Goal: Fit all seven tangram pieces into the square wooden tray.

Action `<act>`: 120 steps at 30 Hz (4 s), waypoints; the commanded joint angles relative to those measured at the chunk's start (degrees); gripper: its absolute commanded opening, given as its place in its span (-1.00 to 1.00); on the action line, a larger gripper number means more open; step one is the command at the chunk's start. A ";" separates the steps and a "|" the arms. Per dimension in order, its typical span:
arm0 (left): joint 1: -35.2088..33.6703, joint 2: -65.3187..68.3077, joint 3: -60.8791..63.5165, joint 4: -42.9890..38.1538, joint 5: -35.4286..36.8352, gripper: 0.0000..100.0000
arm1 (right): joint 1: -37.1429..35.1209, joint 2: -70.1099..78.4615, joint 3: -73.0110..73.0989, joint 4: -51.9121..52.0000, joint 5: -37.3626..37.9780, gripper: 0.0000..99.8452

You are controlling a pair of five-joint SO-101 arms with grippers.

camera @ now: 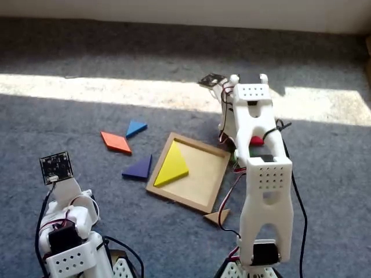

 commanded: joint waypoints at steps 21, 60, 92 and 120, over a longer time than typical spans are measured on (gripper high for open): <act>-0.66 -1.45 0.57 -0.97 -0.09 -0.99 | -3.38 -7.96 -4.79 8.04 -7.56 -0.58; -0.92 -1.45 0.57 -0.97 -0.09 -0.99 | -6.64 1.71 -4.09 -2.86 -32.88 -0.22; -0.92 -1.45 0.57 -0.97 -0.09 -0.99 | -4.35 2.24 -10.59 -2.33 -34.55 -0.34; -0.92 -1.45 0.57 -0.97 -0.09 -0.99 | -8.57 -1.45 -19.91 8.13 -25.58 -0.67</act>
